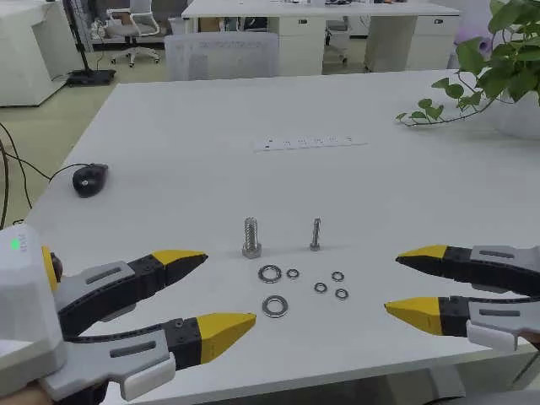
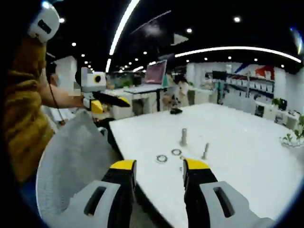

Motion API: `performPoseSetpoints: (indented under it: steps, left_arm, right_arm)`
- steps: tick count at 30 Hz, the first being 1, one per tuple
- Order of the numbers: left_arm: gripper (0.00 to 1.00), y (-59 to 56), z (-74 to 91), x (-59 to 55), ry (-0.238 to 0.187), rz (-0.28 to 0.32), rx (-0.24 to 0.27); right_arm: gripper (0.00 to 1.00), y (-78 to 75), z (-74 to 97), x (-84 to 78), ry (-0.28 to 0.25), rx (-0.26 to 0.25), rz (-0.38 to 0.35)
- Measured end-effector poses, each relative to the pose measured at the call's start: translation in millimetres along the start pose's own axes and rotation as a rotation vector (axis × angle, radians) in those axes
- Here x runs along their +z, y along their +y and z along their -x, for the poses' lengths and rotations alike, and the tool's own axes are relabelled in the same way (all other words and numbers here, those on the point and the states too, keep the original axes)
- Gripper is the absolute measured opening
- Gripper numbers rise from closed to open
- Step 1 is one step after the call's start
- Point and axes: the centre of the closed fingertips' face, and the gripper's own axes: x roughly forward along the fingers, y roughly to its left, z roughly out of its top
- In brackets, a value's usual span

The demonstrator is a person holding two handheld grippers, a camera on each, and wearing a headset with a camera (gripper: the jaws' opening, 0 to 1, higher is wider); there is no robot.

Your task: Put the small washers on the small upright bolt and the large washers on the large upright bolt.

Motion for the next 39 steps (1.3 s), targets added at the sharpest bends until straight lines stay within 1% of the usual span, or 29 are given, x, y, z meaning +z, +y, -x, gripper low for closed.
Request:
performPoseSetpoints:
  steps: [2,4,6,9,12,14,17,20,23,27,28,29,32,34,35,37,39]
  left_arm:
    - [0.50,0.3,-0.4,-4.4,0.010,0.002,-0.017]
    - [0.50,0.9,-0.9,-6.2,0.010,0.009,-0.030]
    - [0.49,-0.3,-0.8,-4.5,0.004,0.005,-0.044]
    - [0.49,0.5,0.8,1.5,-0.024,-0.003,-0.063]
    - [0.49,3.6,0.5,2.1,-0.039,0.000,-0.067]
    - [0.49,4.1,0.5,1.5,-0.041,0.002,-0.072]
    - [0.49,5.2,1.1,1.4,-0.045,0.002,-0.074]
    - [0.49,7.5,0.5,0.6,-0.044,0.005,-0.070]
    - [0.49,9.3,0.8,-0.4,-0.036,-0.001,-0.069]
    - [0.50,15.2,3.9,-3.3,-0.034,-0.008,-0.043]
    - [0.50,16.3,5.3,-4.8,-0.033,0.002,-0.037]
    - [0.50,16.6,6.5,-5.9,-0.031,-0.001,-0.031]
    - [0.51,16.7,10.1,-10.4,-0.017,-0.033,-0.014]
    - [0.51,17.5,10.0,-10.7,-0.010,-0.043,-0.007]
    - [0.51,17.3,9.4,-9.3,-0.015,-0.046,-0.007]
    - [0.51,17.3,7.8,-6.8,-0.024,-0.053,-0.004]
    - [0.51,18.6,6.0,-7.4,-0.018,-0.057,0.002]
  right_arm:
    - [0.41,2.6,0.8,4.2,-0.002,-0.012,0.000]
    - [0.41,3.3,3.6,5.6,-0.002,-0.023,0.004]
    - [0.41,4.1,6.5,6.1,0.005,-0.031,0.003]
    - [0.41,4.9,10.9,6.5,0.019,-0.052,0.010]
    - [0.41,5.5,12.5,6.0,0.036,-0.072,0.015]
    - [0.41,6.5,12.6,7.4,0.043,-0.080,0.015]
    - [0.41,6.7,10.2,8.7,0.052,-0.072,0.019]
    - [0.41,4.3,6.4,7.8,0.062,-0.069,0.025]
    - [0.41,2.4,1.8,10.9,0.047,-0.073,0.021]
    - [0.41,2.9,0.3,10.6,0.048,-0.071,0.019]
    - [0.41,2.8,1.0,9.4,0.052,-0.072,0.017]
    - [0.41,2.7,1.8,8.3,0.058,-0.073,0.016]
    - [0.41,2.1,4.6,2.8,0.082,-0.064,0.016]
    - [0.41,-1.6,5.0,-2.1,0.107,-0.059,0.020]
    - [0.41,-3.4,5.0,-2.7,0.112,-0.059,0.020]
    - [0.41,-8.5,5.1,-0.8,0.108,-0.060,0.022]
    - [0.41,-12.1,3.8,2.9,0.099,-0.060,0.029]
